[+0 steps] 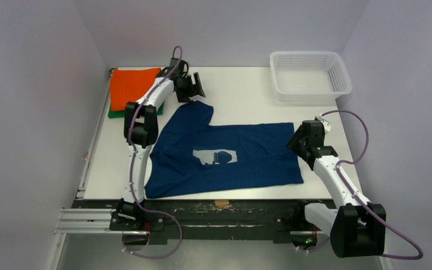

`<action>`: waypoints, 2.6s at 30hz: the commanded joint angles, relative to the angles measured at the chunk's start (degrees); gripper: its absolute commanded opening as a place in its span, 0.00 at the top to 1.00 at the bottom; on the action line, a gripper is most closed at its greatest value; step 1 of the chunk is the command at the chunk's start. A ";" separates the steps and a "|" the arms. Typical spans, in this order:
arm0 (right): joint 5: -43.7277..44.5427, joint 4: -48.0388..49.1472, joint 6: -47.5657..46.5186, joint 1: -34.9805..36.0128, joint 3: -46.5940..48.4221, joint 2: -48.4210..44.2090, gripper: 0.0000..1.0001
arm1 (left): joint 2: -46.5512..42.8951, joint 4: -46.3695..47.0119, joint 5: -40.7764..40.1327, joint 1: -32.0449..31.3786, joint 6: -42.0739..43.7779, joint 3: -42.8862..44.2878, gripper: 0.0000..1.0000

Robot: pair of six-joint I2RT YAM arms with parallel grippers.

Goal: Fold and stack the t-shirts
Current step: Grab the side of the flattened tshirt furthest away from the robot with both arms

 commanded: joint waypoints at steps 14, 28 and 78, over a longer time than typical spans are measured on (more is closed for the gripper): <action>-0.16 1.55 -0.30 0.13 -0.08 -0.19 0.53 | 0.77 -17.60 -17.35 -2.90 3.49 5.00 0.86; 8.18 0.28 -2.37 0.07 12.21 13.23 0.55 | -9.23 -11.18 -18.20 -4.76 4.39 -0.63 1.00; 20.15 -6.70 2.98 2.57 37.42 47.85 0.92 | -49.13 0.45 -24.93 -11.51 -0.30 -43.12 1.00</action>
